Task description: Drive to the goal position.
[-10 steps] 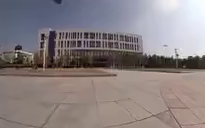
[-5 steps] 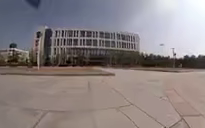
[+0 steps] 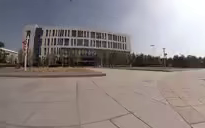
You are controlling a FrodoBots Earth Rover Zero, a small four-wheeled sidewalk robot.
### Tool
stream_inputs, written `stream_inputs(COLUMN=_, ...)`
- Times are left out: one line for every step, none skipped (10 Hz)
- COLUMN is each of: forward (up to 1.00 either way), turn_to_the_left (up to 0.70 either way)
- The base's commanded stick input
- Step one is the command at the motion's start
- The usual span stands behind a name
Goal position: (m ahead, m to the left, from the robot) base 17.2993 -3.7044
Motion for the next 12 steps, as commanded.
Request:
stream_inputs(forward=0.70, turn_to_the_left=0.00)
stream_inputs(forward=0.70, turn_to_the_left=0.00)
stream_inputs(forward=0.70, turn_to_the_left=0.00)
stream_inputs(forward=0.70, turn_to_the_left=0.00)
stream_inputs(forward=0.70, turn_to_the_left=0.00)
stream_inputs(forward=0.70, turn_to_the_left=0.00)
stream_inputs(forward=0.70, turn_to_the_left=0.00)
stream_inputs(forward=0.70, turn_to_the_left=0.00)
stream_inputs(forward=0.70, turn_to_the_left=0.00)
stream_inputs(forward=0.70, turn_to_the_left=0.00)
stream_inputs(forward=0.70, turn_to_the_left=-0.01)
stream_inputs(forward=0.70, turn_to_the_left=-0.04)
